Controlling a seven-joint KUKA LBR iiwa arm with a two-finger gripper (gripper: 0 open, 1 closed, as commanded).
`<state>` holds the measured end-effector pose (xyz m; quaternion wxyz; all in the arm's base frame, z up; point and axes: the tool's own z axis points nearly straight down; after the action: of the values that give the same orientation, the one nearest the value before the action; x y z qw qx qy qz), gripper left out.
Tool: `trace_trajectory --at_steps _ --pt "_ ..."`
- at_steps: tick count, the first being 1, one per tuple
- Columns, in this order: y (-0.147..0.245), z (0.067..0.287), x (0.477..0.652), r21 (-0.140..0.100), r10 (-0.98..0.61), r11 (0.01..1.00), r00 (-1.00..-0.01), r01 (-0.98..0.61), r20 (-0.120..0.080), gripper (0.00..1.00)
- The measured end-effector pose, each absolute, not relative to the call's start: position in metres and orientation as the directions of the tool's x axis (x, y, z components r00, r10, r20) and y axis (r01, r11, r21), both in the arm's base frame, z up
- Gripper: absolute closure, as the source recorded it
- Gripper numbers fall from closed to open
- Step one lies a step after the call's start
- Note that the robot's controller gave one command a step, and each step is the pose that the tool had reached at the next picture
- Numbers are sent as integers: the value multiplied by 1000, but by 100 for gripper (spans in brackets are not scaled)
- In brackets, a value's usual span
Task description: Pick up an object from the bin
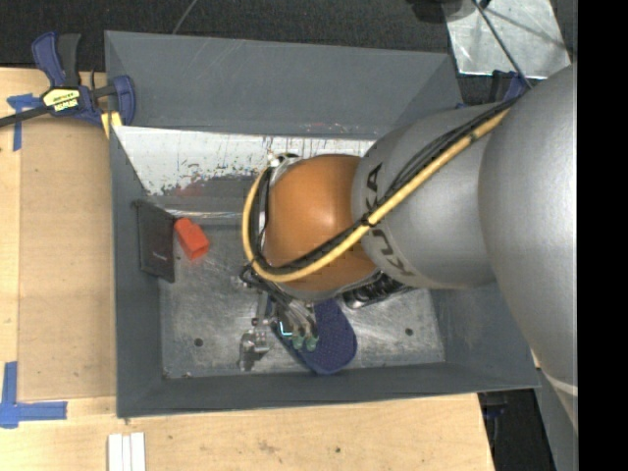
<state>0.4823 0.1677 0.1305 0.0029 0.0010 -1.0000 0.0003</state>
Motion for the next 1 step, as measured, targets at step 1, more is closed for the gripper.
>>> trace_trajectory --at_steps 1 --pt "174 243 534 2 -94 996 -995 -94 -13 0"
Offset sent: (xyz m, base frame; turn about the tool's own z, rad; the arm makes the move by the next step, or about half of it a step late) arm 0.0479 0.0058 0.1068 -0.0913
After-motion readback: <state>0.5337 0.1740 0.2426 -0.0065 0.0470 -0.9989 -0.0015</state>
